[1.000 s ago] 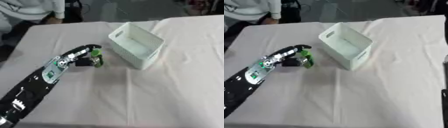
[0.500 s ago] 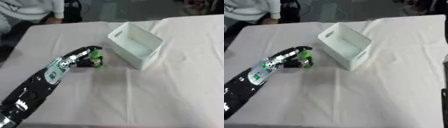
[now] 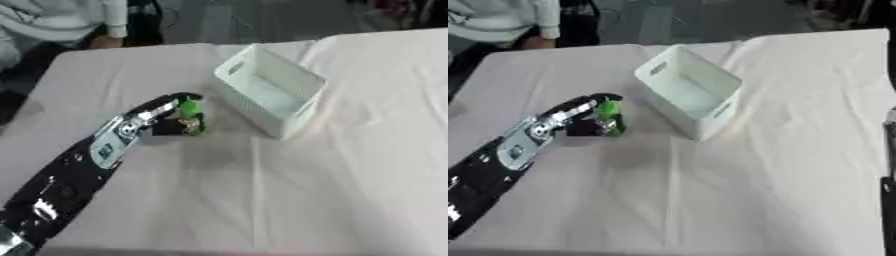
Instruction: Pick up objects on the table and place them in the box.
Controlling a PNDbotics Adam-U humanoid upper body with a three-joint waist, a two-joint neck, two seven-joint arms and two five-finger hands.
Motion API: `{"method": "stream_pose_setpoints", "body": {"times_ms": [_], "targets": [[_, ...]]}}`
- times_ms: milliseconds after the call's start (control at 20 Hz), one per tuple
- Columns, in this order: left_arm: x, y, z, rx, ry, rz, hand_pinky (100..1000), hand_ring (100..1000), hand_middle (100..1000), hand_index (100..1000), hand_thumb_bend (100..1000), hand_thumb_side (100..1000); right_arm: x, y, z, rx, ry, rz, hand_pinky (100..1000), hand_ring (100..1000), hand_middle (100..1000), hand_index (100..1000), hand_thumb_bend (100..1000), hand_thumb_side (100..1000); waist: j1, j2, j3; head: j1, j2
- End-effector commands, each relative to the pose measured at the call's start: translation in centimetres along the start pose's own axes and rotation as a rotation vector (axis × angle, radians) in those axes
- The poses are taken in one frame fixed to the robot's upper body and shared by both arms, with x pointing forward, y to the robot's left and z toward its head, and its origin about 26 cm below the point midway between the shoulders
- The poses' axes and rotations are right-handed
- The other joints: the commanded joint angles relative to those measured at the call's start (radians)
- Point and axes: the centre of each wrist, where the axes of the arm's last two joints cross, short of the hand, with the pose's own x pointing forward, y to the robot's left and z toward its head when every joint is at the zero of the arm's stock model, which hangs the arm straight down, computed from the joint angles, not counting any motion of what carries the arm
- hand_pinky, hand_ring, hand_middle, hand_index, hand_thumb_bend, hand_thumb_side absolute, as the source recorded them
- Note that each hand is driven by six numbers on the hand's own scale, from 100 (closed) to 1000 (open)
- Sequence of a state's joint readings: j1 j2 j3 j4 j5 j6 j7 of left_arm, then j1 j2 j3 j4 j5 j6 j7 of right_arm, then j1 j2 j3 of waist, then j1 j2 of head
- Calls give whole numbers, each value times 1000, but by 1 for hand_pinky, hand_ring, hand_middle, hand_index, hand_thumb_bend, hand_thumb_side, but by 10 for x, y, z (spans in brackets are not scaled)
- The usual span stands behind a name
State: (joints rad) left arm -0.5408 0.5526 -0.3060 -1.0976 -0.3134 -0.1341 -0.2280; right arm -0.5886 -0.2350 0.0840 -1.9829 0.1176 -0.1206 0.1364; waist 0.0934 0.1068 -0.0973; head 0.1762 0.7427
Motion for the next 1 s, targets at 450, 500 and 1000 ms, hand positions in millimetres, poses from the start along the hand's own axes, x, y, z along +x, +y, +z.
{"method": "stream_pose_setpoints", "body": {"times_ms": [450,500,1000], "targets": [[-5,9,-1,31,24,-13,990,849,974,1000,330,681,8,-1,-7,0,-43,3,414,335,444,551,100,1000,-2,-8,-5,3,-22],[-5,9,-1,31,25,-13,991,851,975,1000,329,682,8,-1,-7,0,-43,3,414,335,444,551,100,1000,-2,-8,-6,3,-22],[-8,7,-4,28,35,-15,990,851,977,1000,330,681,8,0,-8,-2,-47,0,413,335,444,550,100,1000,-2,-7,-9,2,-21]]}}
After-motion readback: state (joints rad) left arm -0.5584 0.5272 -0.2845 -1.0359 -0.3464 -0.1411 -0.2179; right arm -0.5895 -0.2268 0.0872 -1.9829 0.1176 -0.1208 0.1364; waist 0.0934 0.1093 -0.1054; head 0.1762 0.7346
